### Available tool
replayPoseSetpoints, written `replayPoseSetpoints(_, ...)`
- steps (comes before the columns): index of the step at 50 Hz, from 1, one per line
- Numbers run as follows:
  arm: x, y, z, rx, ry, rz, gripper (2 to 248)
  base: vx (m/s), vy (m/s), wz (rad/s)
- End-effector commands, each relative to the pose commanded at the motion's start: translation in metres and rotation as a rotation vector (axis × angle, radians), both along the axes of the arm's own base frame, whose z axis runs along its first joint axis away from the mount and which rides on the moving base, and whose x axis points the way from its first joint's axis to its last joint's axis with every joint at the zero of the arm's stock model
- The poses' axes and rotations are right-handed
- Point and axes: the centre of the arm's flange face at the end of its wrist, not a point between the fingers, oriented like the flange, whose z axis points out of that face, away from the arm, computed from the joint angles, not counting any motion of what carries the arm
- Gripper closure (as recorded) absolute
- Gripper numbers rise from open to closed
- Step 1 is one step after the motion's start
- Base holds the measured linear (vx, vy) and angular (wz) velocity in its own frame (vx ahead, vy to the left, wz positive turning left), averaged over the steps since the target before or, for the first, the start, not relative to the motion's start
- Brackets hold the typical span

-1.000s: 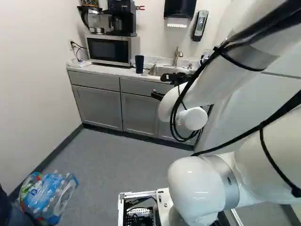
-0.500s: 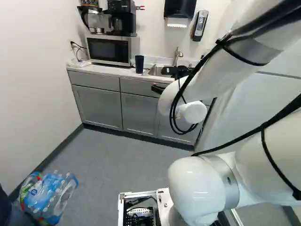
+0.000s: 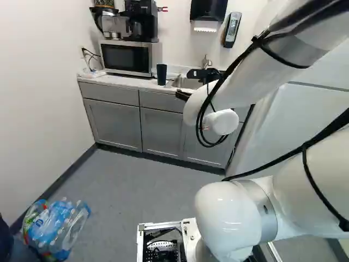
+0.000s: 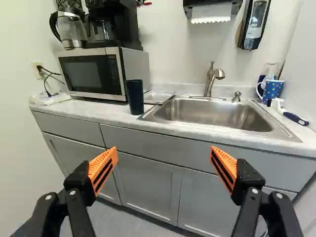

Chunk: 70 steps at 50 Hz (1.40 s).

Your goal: Rinse the cup and place it in the tray

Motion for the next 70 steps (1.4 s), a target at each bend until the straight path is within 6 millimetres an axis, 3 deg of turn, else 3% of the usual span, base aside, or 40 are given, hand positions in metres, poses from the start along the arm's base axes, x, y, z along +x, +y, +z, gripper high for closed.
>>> replayPoseSetpoints(70, 0.042, 0.000, 0.063, 0.000, -0.022, 0.000, 3, 0.000, 0.000, 0.000)
